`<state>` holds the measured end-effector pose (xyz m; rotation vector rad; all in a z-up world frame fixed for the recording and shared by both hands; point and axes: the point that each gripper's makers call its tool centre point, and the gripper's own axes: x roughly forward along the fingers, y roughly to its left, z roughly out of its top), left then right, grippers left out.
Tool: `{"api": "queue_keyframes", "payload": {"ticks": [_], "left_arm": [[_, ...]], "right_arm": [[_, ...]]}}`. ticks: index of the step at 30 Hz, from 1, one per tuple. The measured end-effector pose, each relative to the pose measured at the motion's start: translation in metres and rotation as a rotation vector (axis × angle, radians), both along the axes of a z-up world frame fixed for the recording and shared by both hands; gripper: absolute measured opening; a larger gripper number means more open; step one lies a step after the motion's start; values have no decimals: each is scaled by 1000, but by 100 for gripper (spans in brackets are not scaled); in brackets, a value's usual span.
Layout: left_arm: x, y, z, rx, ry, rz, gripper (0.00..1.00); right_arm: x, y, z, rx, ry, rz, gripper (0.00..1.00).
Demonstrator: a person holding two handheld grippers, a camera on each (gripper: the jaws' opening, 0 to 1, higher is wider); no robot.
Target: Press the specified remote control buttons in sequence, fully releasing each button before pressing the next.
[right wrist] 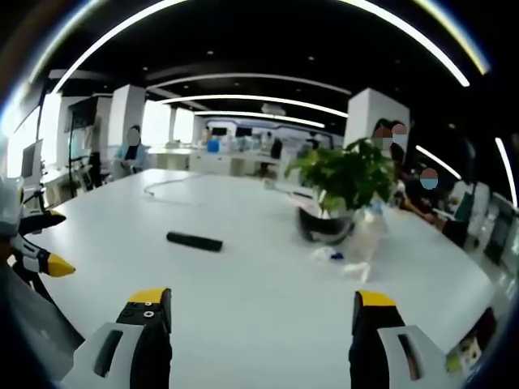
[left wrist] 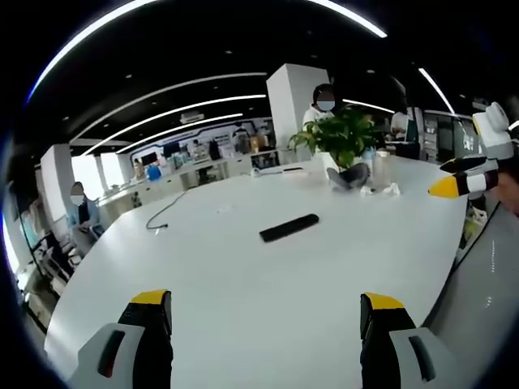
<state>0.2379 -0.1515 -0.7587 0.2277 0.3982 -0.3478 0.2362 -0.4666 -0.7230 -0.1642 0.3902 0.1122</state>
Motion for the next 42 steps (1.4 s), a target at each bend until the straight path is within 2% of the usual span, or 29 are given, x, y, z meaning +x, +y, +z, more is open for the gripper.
{"api": "queue_keyframes", "payload": {"ticks": [8,23,28,32,42], "left_arm": [[0,0,8,-2,-35,4,100],[2,3,8,-8,-35,15,100],[2,1,11,14,-58,2,100],[2,3,10,19,-55,15,100],[-1,-11,11,43,-71,-53,100]], "right_arm": [[0,3,0,9,3,13,91],[0,4,-1,4,7,18,91],[0,3,2,17,-5,12,91],[0,3,0,11,3,15,89],[0,3,-1,12,8,13,89]]}}
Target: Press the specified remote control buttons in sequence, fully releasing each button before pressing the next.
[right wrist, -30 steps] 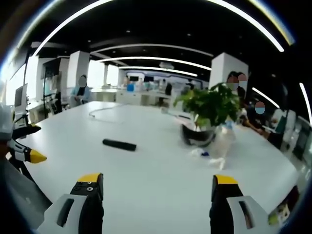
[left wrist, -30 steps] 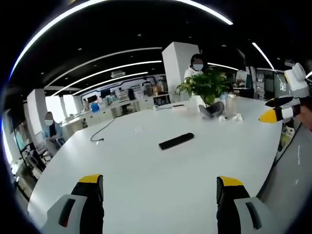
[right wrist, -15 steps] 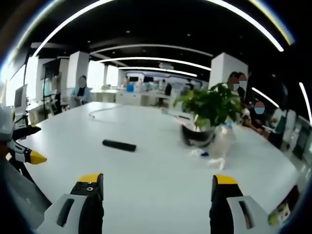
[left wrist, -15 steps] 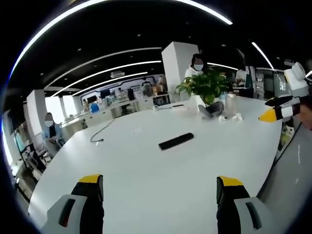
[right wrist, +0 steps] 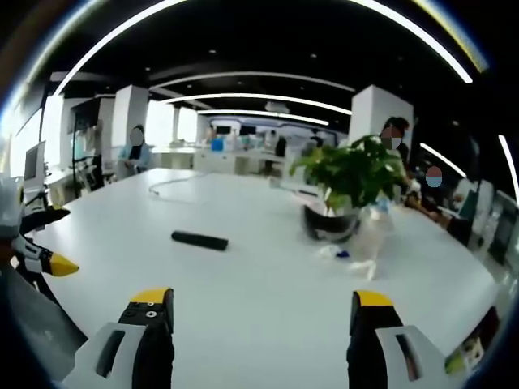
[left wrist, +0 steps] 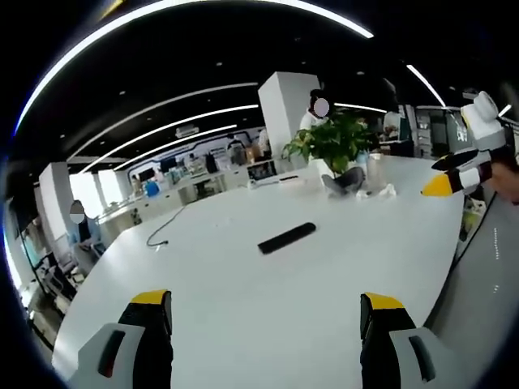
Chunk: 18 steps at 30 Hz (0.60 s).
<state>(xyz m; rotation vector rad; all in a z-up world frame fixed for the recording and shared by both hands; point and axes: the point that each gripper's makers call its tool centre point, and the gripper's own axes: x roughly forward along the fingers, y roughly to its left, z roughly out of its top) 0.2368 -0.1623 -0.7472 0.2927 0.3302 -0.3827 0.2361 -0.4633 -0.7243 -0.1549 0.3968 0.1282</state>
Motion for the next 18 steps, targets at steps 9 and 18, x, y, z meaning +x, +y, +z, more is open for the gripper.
{"api": "queue_keyframes", "payload": {"ticks": [9,18], "left_arm": [[-4,-8,-2,18,5,-26,100],[-2,5,4,-5,-13,41,100]], "right_arm": [[-3,-3,-1,6,3,-6,88],[-5,-8,3,6,-9,-18,86]]}}
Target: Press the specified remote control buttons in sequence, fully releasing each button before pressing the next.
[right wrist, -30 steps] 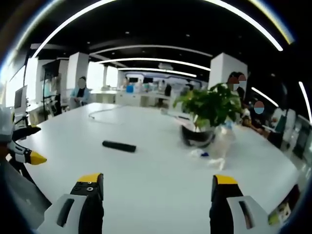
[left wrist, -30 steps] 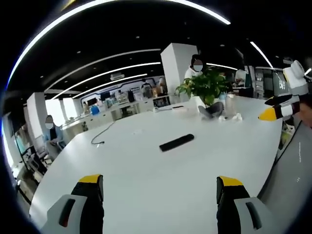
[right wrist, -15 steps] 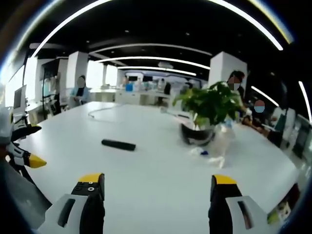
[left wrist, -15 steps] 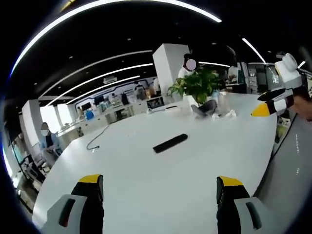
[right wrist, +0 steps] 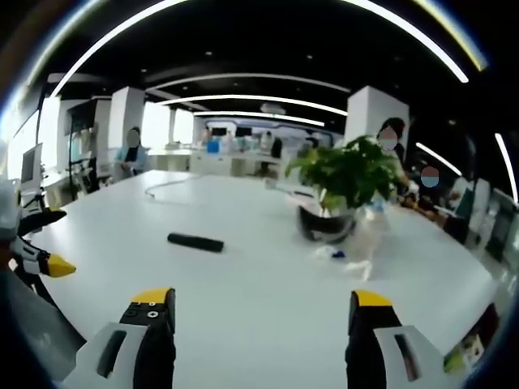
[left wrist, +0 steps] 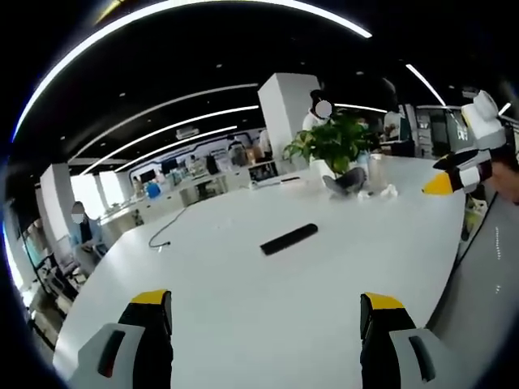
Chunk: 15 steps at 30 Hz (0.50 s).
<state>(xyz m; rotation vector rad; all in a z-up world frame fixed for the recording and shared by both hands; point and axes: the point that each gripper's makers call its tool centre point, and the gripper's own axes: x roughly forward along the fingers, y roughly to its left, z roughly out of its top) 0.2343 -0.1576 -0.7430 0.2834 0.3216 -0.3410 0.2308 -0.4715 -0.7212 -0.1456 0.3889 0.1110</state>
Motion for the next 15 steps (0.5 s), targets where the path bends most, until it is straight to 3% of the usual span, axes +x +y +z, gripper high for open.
{"api": "queue_keyframes", "payload": {"ticks": [15], "left_arm": [[2,4,-4,10,13,10,100]], "right_arm": [[1,-3,7,-6,-36,-19,87]]}}
